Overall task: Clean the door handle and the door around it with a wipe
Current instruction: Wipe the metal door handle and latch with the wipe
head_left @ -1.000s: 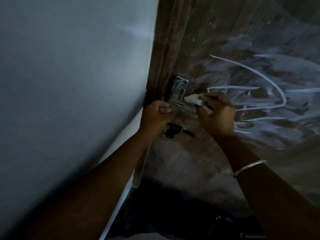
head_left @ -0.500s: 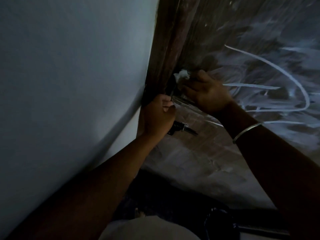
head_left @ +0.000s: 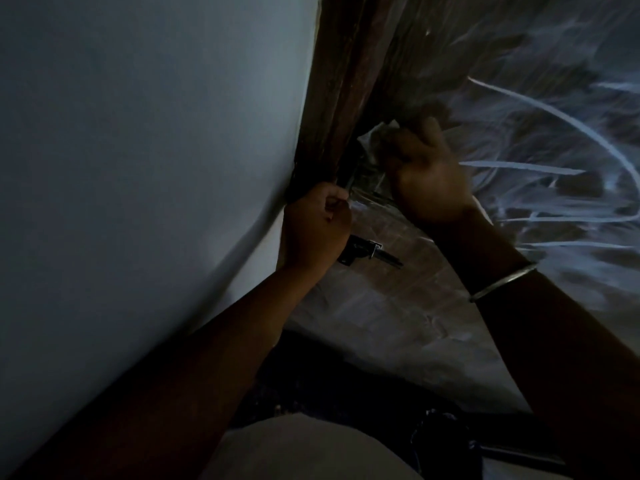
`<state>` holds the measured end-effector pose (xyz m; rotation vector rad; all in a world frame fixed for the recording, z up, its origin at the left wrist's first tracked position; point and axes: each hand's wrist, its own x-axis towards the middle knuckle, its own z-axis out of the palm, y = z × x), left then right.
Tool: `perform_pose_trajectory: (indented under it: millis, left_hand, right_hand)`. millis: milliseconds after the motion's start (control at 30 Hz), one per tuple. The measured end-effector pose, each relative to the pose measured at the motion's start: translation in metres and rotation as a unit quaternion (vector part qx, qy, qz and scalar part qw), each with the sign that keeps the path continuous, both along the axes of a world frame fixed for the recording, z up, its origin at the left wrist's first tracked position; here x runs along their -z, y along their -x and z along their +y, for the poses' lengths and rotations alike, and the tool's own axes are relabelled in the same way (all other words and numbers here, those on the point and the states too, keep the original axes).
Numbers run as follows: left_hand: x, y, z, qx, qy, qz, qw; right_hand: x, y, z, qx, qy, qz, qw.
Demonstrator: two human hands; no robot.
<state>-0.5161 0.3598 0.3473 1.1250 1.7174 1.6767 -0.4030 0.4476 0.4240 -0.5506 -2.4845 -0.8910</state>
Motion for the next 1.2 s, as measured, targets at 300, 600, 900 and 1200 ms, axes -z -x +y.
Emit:
perform_pose_trajectory:
  millis: [300,600,900,1200]
  left_hand:
    - [-0.004,-0.004,-0.002,0.002,-0.023,-0.003,1.000]
    - [-0.001,0.002,-0.004,-0.001,-0.027,0.003,1.000]
    - [-0.006,0.002,-0.009,0.011,-0.022,-0.026,0.999]
    - [-0.001,-0.002,-0.010,0.015,-0.016,0.024,0.999]
  right_hand:
    - [0.003,0.023,-0.013,0.095,0.028,0.101,0.990]
    - [0.005,0.012,-0.017,0.171,0.121,0.176,0.962]
    - [0.005,0.020,-0.013,0.192,0.161,0.179,0.951]
    - [0.025,0.010,-0.028,0.174,0.227,0.296,0.911]
